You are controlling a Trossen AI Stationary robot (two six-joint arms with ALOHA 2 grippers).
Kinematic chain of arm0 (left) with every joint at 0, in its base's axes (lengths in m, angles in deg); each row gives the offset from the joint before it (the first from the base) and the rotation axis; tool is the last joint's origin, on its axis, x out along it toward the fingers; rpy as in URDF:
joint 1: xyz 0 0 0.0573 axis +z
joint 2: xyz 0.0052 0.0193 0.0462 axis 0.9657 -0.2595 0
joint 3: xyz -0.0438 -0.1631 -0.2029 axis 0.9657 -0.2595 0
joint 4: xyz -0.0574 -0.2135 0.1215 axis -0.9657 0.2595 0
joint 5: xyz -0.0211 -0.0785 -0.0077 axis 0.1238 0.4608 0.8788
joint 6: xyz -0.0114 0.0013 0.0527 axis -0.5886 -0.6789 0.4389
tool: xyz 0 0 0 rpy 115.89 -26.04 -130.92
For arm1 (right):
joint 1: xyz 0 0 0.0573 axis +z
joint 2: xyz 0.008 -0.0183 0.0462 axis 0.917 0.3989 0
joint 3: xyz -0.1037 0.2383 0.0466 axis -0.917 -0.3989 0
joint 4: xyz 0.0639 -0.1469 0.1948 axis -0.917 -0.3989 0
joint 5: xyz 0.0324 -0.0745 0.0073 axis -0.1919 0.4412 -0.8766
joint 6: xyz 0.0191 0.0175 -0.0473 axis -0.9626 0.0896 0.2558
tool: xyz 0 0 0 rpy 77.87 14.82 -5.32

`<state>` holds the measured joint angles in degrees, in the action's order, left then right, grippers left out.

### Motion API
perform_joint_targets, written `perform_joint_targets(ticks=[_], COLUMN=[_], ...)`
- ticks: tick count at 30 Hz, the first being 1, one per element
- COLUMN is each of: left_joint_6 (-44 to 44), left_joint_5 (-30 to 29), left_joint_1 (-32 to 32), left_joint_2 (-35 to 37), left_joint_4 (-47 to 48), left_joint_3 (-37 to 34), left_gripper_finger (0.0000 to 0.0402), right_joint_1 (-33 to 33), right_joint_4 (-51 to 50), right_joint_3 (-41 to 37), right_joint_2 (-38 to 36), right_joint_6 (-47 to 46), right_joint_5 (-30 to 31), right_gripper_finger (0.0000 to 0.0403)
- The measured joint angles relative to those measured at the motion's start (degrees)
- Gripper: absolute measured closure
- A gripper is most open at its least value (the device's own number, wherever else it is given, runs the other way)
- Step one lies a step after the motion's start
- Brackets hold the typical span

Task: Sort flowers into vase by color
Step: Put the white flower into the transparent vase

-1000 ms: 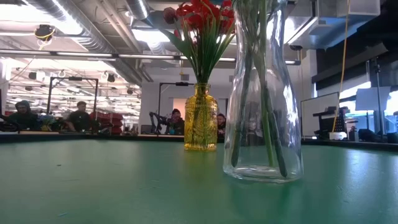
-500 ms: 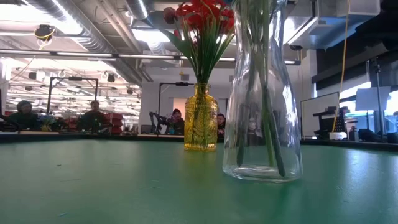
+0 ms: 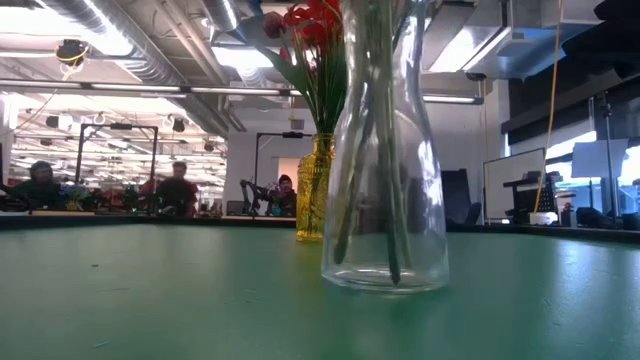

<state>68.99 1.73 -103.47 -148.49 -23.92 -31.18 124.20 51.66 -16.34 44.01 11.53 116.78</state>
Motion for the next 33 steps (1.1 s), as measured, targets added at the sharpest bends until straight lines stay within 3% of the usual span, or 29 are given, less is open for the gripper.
perform_joint_targets(ticks=[9,22,27,33], left_joint_6=[0.62,2.75,2.21,1.24], left_joint_5=[-0.50,-2.82,-6.12,-9.77], left_joint_1=[0.92,-1.24,-2.71,-4.59], left_joint_2=[0.00,0.00,1.91,2.75], left_joint_4=[0.02,2.47,11.01,26.58], left_joint_3=[0.00,0.04,2.98,10.73], left_gripper_finger=[0.0359,0.0227,0.0192,0.0180], right_joint_1=[0.00,0.00,0.00,0.00], right_joint_4=[0.04,0.09,0.15,0.15], right_joint_3=[0.00,0.00,0.00,0.00], right_joint_2=[0.00,0.00,0.02,0.04], right_joint_6=[-0.01,-0.04,-0.04,-0.05], right_joint_5=[0.06,0.08,0.08,0.69], right_gripper_finger=[0.0185,0.0185,0.0185,0.0185])
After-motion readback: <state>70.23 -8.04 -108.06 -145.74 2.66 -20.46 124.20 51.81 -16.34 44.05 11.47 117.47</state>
